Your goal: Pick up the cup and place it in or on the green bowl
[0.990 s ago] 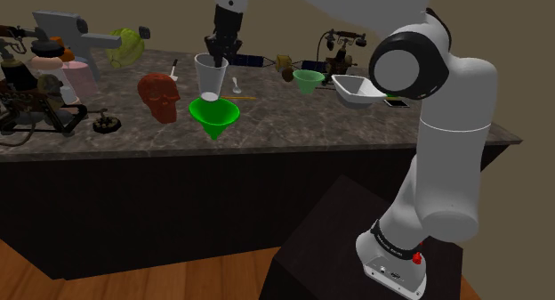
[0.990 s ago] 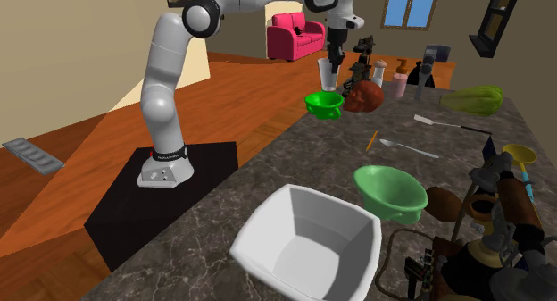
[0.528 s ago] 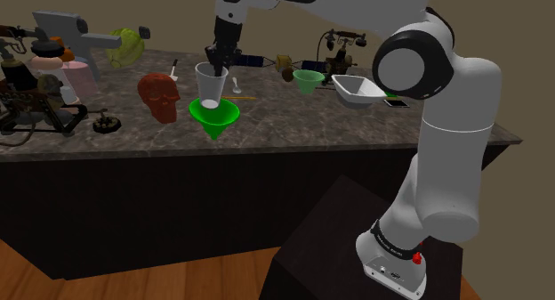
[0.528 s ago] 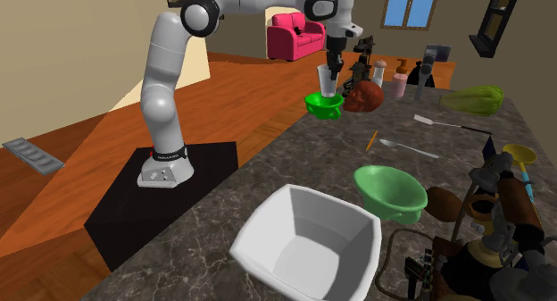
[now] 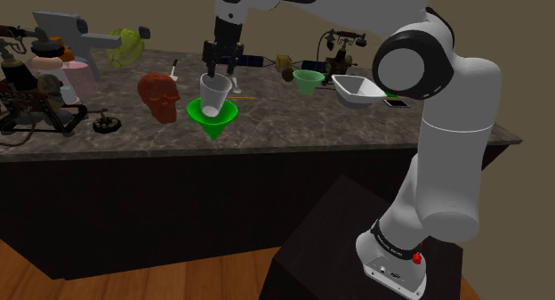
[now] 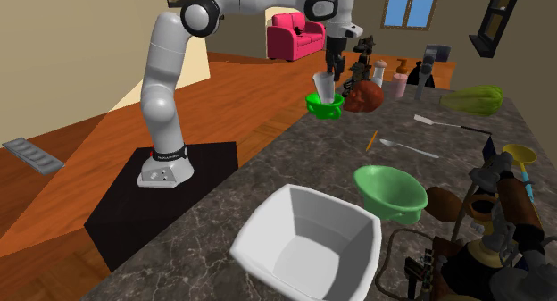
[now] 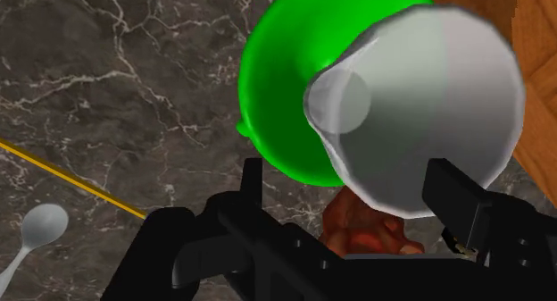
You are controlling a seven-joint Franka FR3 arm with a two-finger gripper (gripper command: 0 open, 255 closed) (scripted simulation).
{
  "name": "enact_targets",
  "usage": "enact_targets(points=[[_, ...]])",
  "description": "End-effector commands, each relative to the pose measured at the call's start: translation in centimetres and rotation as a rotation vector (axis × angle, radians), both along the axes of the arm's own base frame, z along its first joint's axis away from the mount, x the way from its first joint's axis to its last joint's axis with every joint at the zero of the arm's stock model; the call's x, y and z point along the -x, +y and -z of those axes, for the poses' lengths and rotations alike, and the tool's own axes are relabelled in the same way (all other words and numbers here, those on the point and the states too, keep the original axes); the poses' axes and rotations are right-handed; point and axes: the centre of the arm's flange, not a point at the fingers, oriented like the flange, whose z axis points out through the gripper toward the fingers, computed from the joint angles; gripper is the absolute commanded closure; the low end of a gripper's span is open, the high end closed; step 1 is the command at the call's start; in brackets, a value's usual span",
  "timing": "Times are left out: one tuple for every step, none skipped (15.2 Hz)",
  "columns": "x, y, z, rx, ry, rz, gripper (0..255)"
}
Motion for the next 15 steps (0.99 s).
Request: enact_targets(points=[[0.0, 0.0, 0.0, 0.0, 0.0, 0.0, 0], [0.0, 0.0, 0.0, 0.0, 0.0, 0.0, 0], [0.0, 0.0, 0.0, 0.0, 0.0, 0.0, 0], [0.1, -0.2, -1.3, 0.0, 0.0, 0.0, 0], [0.2, -0.4, -2.6, 0.0, 0.0, 0.0, 0], [0.2, -0.6, -3.9, 0.0, 0.0, 0.0, 0], [0.3, -0.7, -4.9, 0.0, 0.0, 0.0, 0], [0.3, -0.7, -4.9, 0.0, 0.0, 0.0, 0], [0.3, -0.7, -4.9, 0.0, 0.0, 0.0, 0], [0.3, -0.7, -4.9, 0.0, 0.0, 0.0, 0], [0.3, -0.7, -4.9, 0.0, 0.0, 0.0, 0], [0.3, -0.7, -4.9, 0.0, 0.0, 0.0, 0], [0.3, -0.7, -4.9, 0.0, 0.0, 0.0, 0], [0.3, -0.7, -4.9, 0.0, 0.0, 0.0, 0], [0.3, -0.7, -4.9, 0.0, 0.0, 0.0, 0]])
